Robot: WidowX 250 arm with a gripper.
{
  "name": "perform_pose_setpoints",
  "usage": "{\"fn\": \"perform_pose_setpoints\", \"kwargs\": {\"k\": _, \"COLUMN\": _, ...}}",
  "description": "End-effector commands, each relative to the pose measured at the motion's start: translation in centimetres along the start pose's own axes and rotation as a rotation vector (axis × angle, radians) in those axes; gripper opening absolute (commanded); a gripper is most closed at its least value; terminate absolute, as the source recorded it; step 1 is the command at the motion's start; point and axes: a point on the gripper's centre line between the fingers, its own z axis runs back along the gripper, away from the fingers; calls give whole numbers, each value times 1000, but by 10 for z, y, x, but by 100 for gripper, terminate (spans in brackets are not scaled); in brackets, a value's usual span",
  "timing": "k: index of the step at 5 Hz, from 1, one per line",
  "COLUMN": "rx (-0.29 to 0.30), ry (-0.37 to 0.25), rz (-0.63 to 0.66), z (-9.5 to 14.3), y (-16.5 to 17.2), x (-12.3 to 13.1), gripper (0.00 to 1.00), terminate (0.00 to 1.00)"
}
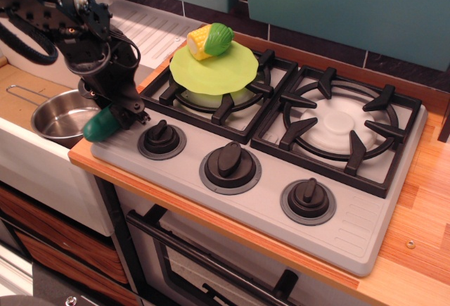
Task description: Put corncob on plate and cucumber in pot or pan in sink
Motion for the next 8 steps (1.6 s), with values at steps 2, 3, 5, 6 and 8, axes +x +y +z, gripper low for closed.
{"fn": "perform_pose_setpoints", "kwargs": {"k": 2, "rx": 12, "ry": 10, "rz": 2, "z": 26, "y": 9, "x": 10, "gripper": 0, "terminate": 0}}
{"fn": "perform_pose_setpoints", "kwargs": {"k": 3, "rx": 33, "ry": 16, "rz": -13, "z": 37, "y": 14, "x": 10, "gripper": 0, "terminate": 0}}
{"fn": "perform_pose_setpoints", "kwargs": {"k": 5, "rx": 46, "ry": -4, "rz": -35, "z": 50, "y": 23, "x": 11, "gripper": 0, "terminate": 0}}
{"fn": "perform_pose_setpoints", "kwargs": {"k": 6, "rx": 49, "ry": -25, "rz": -71, "z": 44, "y": 38, "x": 13, "gripper": 0, "terminate": 0}}
{"fn": "perform_pose_setpoints", "kwargs": {"k": 8, "rx": 58, "ry": -87, "rz": -116, "z": 22, "y": 62, "x": 20, "gripper": 0, "terminate": 0}}
